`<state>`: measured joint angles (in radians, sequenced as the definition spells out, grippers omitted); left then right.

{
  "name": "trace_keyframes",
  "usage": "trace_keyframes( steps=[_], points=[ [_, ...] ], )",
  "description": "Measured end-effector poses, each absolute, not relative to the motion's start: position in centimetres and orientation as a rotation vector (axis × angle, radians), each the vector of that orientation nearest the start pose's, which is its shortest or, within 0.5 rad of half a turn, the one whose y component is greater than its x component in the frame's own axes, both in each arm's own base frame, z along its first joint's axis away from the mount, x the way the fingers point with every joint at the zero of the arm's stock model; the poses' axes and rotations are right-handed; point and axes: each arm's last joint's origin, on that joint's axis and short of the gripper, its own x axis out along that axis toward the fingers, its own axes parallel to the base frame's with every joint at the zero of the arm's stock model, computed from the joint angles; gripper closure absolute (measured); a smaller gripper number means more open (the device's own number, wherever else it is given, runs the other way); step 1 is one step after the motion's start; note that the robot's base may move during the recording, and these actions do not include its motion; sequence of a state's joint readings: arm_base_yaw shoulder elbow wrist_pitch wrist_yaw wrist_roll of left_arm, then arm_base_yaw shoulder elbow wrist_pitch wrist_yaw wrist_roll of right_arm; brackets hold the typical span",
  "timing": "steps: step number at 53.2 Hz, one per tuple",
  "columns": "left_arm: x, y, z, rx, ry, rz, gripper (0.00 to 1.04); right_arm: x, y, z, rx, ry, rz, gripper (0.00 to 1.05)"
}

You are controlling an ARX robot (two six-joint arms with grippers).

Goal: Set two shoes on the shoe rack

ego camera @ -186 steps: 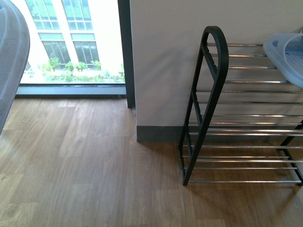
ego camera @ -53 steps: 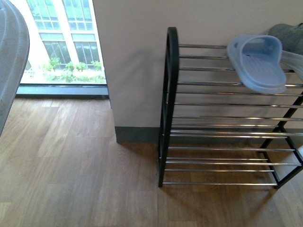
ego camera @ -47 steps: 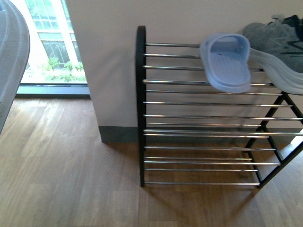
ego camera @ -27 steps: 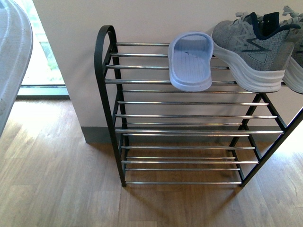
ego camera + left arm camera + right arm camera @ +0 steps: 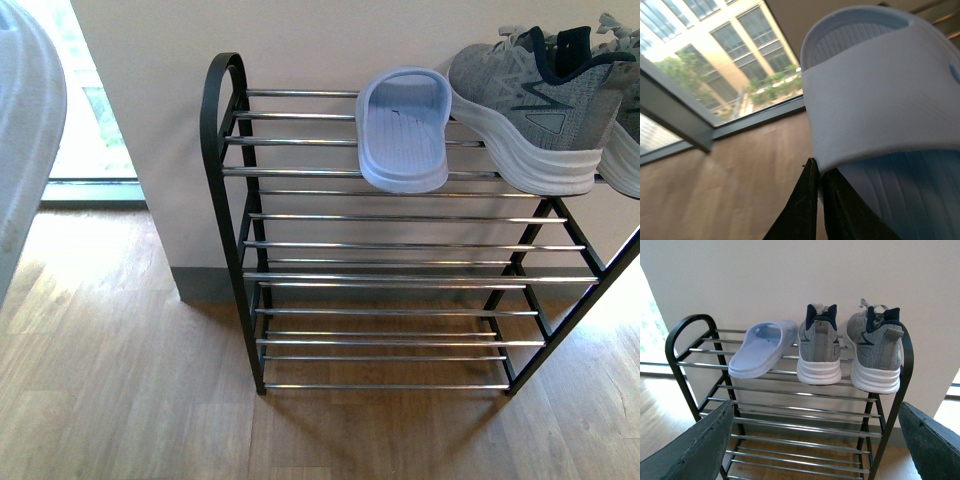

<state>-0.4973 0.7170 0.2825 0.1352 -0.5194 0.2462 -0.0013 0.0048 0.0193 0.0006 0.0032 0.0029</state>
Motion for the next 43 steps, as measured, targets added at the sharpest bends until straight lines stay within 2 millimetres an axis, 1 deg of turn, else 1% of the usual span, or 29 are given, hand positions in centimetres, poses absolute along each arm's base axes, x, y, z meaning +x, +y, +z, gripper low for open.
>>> trace_keyframes(
  steps=[3, 4, 9, 11, 16, 19, 20, 22, 23, 26, 43],
  points=[
    [15.7, -6.7, 20.6, 0.252, 0.257, -0.066, 1.03, 9.7, 0.0, 17.0, 0.003, -0.015, -0.004, 0.09],
    [16.4, -7.0, 21.0, 0.216, 0.259, -0.084, 1.03, 9.7, 0.0, 17.0, 0.002, -0.015, -0.004, 0.09],
    [19.6, -8.0, 21.9, 0.15, 0.293, -0.125, 1.03, 9.7, 0.0, 17.0, 0.002, -0.015, -0.004, 0.09],
    [20.5, -8.2, 22.1, 0.145, 0.304, -0.138, 1.03, 9.7, 0.0, 17.0, 0.002, -0.015, -0.004, 0.09],
    [23.2, -9.2, 22.6, 0.147, 0.336, -0.16, 1.03, 9.7, 0.0, 17.0, 0.003, -0.015, -0.003, 0.09],
    [24.3, -9.5, 22.8, 0.147, 0.348, -0.173, 1.03, 9.7, 0.0, 17.0, 0.003, -0.015, -0.003, 0.09],
    [25.2, -9.8, 23.0, 0.15, 0.357, -0.185, 1.03, 9.7, 0.0, 17.0, 0.003, -0.015, -0.003, 0.09],
    [26.0, -10.1, 23.1, 0.159, 0.365, -0.199, 1.03, 9.7, 0.0, 17.0, 0.003, -0.015, -0.003, 0.09],
    [26.8, -10.3, 23.3, 0.168, 0.374, -0.217, 1.03, 9.7, 0.0, 17.0, 0.003, -0.015, -0.003, 0.09],
    [28.3, -10.9, 23.4, 0.182, 0.39, -0.238, 1.03, 9.7, 0.0, 17.0, 0.003, -0.015, -0.003, 0.09],
    [34.3, -13.2, 23.5, 0.291, 0.461, -0.285, 1.03, 9.7, 0.0, 17.0, 0.002, -0.015, -0.003, 0.09]
  ],
)
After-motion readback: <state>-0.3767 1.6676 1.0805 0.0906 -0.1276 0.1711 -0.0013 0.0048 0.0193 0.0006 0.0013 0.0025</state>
